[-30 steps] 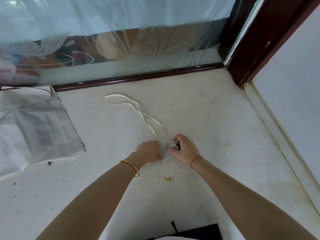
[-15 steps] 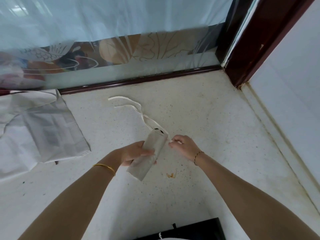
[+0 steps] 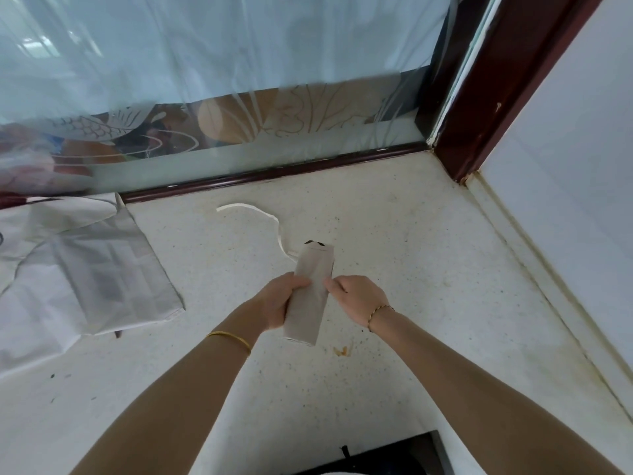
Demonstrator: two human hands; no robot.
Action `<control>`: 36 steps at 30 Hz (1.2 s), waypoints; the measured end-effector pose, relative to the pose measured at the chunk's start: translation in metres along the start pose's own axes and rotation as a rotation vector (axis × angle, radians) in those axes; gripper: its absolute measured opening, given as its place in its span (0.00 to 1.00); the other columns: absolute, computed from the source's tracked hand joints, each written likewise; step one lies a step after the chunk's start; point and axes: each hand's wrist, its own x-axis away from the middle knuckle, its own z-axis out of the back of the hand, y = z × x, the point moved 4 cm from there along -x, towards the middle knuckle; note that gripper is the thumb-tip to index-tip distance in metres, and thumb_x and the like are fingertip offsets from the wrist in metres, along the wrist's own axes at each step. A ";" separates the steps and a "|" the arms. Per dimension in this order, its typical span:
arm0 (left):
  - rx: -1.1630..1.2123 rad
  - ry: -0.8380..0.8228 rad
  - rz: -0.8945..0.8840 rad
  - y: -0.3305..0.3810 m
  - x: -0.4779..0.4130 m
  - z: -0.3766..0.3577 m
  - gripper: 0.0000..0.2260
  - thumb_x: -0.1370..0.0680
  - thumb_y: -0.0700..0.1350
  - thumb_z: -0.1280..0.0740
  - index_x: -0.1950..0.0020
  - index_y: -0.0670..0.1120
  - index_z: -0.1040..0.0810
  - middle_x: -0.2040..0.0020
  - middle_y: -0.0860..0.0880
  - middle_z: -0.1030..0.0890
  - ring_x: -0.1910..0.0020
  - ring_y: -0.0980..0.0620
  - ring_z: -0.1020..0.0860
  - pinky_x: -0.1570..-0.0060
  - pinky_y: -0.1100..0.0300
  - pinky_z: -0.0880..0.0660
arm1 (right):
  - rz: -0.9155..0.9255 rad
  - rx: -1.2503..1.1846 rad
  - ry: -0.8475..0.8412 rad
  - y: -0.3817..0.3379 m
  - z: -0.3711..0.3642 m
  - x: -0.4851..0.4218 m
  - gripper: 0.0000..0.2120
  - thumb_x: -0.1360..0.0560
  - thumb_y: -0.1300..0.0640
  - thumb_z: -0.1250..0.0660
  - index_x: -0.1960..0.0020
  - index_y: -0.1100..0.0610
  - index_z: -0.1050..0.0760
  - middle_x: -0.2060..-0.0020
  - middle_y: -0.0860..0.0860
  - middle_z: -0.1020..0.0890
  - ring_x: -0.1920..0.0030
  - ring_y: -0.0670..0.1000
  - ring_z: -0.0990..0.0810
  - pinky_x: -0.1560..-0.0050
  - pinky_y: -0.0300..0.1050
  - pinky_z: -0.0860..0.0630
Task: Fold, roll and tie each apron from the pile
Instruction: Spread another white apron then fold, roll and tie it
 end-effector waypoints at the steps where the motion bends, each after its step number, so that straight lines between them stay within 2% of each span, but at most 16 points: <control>1: 0.031 0.001 -0.006 0.000 -0.002 -0.003 0.12 0.21 0.41 0.41 0.40 0.39 0.26 0.53 0.42 0.20 0.57 0.46 0.21 0.57 0.52 0.24 | -0.022 -0.001 0.014 -0.001 -0.001 0.000 0.24 0.19 0.44 0.49 0.69 0.54 0.38 0.73 0.48 0.33 0.70 0.49 0.33 0.70 0.43 0.38; 3: 0.091 -0.004 -0.018 0.001 -0.006 -0.007 0.13 0.21 0.42 0.41 0.38 0.38 0.26 0.51 0.41 0.20 0.55 0.44 0.21 0.54 0.50 0.23 | -0.050 -0.069 0.038 0.000 -0.002 0.000 0.24 0.19 0.44 0.49 0.69 0.55 0.37 0.73 0.50 0.32 0.69 0.51 0.33 0.69 0.44 0.37; 6: 0.126 -0.002 -0.042 0.007 -0.011 -0.015 0.15 0.21 0.42 0.42 0.36 0.37 0.27 0.45 0.39 0.20 0.52 0.43 0.20 0.54 0.50 0.23 | -0.020 -0.247 0.051 0.000 -0.002 0.001 0.22 0.20 0.44 0.45 0.66 0.58 0.36 0.71 0.53 0.31 0.69 0.51 0.33 0.67 0.44 0.36; 9: 0.141 0.008 -0.040 0.010 -0.015 -0.021 0.17 0.21 0.42 0.41 0.35 0.36 0.27 0.40 0.37 0.22 0.48 0.43 0.21 0.53 0.50 0.23 | -0.014 -0.375 0.059 0.001 0.000 0.000 0.21 0.21 0.50 0.40 0.69 0.56 0.40 0.73 0.50 0.36 0.72 0.47 0.38 0.71 0.39 0.42; 11: 0.157 -0.007 -0.034 0.012 -0.016 -0.026 0.17 0.21 0.42 0.41 0.35 0.36 0.27 0.40 0.37 0.22 0.48 0.43 0.21 0.52 0.50 0.23 | -0.040 -0.465 0.086 0.004 0.003 -0.002 0.22 0.21 0.53 0.38 0.70 0.55 0.42 0.74 0.50 0.38 0.73 0.46 0.40 0.73 0.37 0.44; 14: 0.209 -0.078 -0.007 0.016 -0.008 -0.035 0.16 0.22 0.42 0.43 0.38 0.36 0.26 0.48 0.40 0.19 0.51 0.43 0.20 0.50 0.50 0.24 | -0.068 -0.583 0.111 0.010 0.006 -0.002 0.22 0.22 0.55 0.36 0.71 0.55 0.41 0.75 0.49 0.38 0.75 0.46 0.40 0.73 0.37 0.44; 18: 0.385 -0.216 0.045 0.019 -0.007 -0.040 0.28 0.22 0.57 0.47 0.36 0.35 0.28 0.44 0.37 0.21 0.45 0.39 0.23 0.40 0.45 0.31 | -0.128 -0.856 0.041 0.017 0.009 0.007 0.19 0.22 0.54 0.36 0.68 0.57 0.37 0.78 0.48 0.38 0.80 0.44 0.42 0.77 0.37 0.46; 21: 0.511 -0.226 0.053 0.020 -0.015 -0.044 0.33 0.22 0.64 0.48 0.38 0.35 0.27 0.49 0.37 0.19 0.45 0.39 0.24 0.41 0.46 0.31 | -0.113 -0.971 -0.053 0.018 0.009 0.013 0.15 0.22 0.54 0.36 0.63 0.60 0.32 0.78 0.46 0.37 0.79 0.44 0.43 0.77 0.37 0.47; 23: 0.537 -0.167 0.004 0.028 -0.020 -0.043 0.30 0.21 0.62 0.49 0.40 0.36 0.27 0.52 0.38 0.18 0.48 0.40 0.23 0.46 0.48 0.29 | -0.099 -0.980 -0.091 0.018 0.010 0.016 0.11 0.22 0.53 0.36 0.56 0.61 0.29 0.76 0.48 0.38 0.78 0.44 0.43 0.77 0.37 0.47; 24: 0.569 -0.137 -0.033 0.033 -0.023 -0.041 0.28 0.20 0.60 0.48 0.38 0.37 0.28 0.49 0.39 0.19 0.46 0.40 0.24 0.46 0.48 0.29 | -0.095 -0.984 -0.102 0.019 0.010 0.017 0.10 0.22 0.53 0.36 0.54 0.61 0.29 0.75 0.48 0.38 0.78 0.44 0.43 0.77 0.36 0.47; 26: 0.728 -0.049 -0.117 0.043 -0.035 -0.034 0.22 0.18 0.52 0.43 0.34 0.37 0.29 0.40 0.41 0.23 0.38 0.43 0.25 0.40 0.50 0.29 | -0.089 -1.021 -0.107 0.019 0.012 0.018 0.10 0.22 0.54 0.37 0.54 0.61 0.30 0.76 0.48 0.39 0.78 0.44 0.44 0.78 0.35 0.46; 27: 0.820 0.010 -0.163 0.047 -0.040 -0.030 0.17 0.18 0.47 0.41 0.36 0.37 0.28 0.40 0.43 0.23 0.38 0.46 0.25 0.39 0.53 0.28 | -0.088 -1.055 -0.099 0.020 0.014 0.019 0.10 0.22 0.54 0.37 0.56 0.61 0.30 0.76 0.47 0.39 0.79 0.43 0.44 0.78 0.35 0.46; 29: 0.863 0.110 -0.247 0.053 -0.041 -0.023 0.08 0.19 0.39 0.39 0.46 0.39 0.22 0.47 0.47 0.20 0.47 0.53 0.21 0.47 0.60 0.25 | -0.101 -1.118 -0.070 0.021 0.018 0.020 0.12 0.21 0.55 0.37 0.60 0.61 0.30 0.77 0.47 0.38 0.79 0.43 0.44 0.79 0.34 0.45; 31: 0.758 0.142 -0.283 0.053 -0.035 -0.020 0.06 0.20 0.37 0.38 0.52 0.41 0.21 0.54 0.49 0.18 0.54 0.56 0.21 0.53 0.63 0.26 | -0.120 -1.151 -0.021 0.023 0.023 0.019 0.12 0.21 0.55 0.37 0.61 0.61 0.28 0.76 0.48 0.37 0.80 0.43 0.43 0.80 0.34 0.44; 36: 0.456 0.033 -0.355 0.047 -0.012 -0.021 0.05 0.21 0.38 0.37 0.48 0.43 0.22 0.56 0.51 0.17 0.54 0.57 0.21 0.49 0.62 0.26 | -0.186 -1.139 0.085 0.026 0.029 0.012 0.15 0.22 0.55 0.36 0.65 0.59 0.29 0.76 0.49 0.37 0.80 0.44 0.43 0.81 0.35 0.45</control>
